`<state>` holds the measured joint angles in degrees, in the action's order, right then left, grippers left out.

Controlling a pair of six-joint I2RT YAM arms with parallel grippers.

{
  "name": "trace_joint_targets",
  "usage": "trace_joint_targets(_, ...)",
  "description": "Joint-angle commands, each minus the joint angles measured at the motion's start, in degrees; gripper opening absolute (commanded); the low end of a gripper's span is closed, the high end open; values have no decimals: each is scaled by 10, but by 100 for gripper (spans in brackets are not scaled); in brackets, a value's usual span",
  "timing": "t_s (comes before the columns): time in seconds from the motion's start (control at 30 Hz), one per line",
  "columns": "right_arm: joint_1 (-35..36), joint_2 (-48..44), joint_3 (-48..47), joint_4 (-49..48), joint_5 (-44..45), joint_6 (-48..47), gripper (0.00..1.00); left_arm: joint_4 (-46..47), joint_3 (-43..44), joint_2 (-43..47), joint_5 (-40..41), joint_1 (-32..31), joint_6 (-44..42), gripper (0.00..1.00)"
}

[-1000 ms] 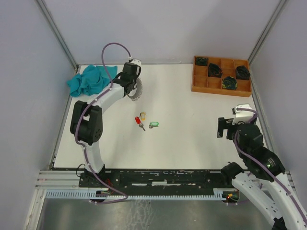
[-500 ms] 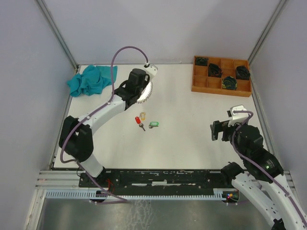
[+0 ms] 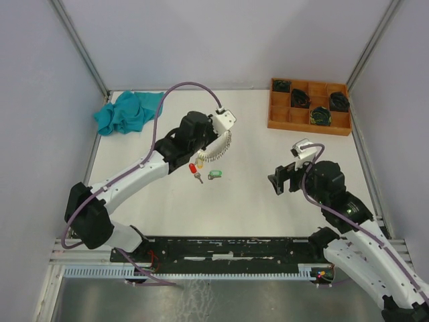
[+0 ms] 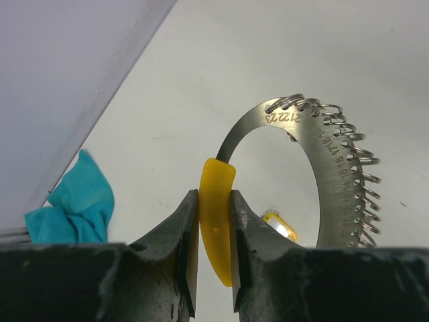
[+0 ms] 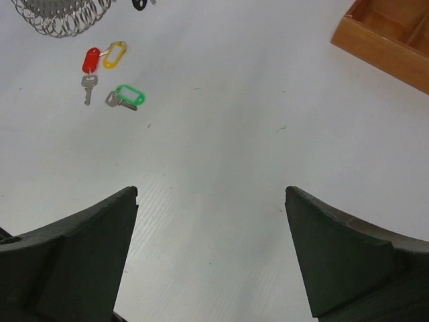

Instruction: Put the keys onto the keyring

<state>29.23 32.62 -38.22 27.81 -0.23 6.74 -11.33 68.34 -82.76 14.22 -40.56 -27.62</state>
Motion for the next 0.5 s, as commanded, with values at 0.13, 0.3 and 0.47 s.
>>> trace_joint_targets(0.13, 0, 63, 36, -151, -90, 2, 95, -72, -22, 34, -94, -31, 49, 3)
trace_joint_targets(0.3, 0, 86, 74, -219, -116, 14, 91, -92, -42, 35, -120, -49, 70, 3)
trace_joint_targets(0.47, 0, 104, 98, -263, -129, 18, 88, -111, -54, 17, -125, -73, 85, 3)
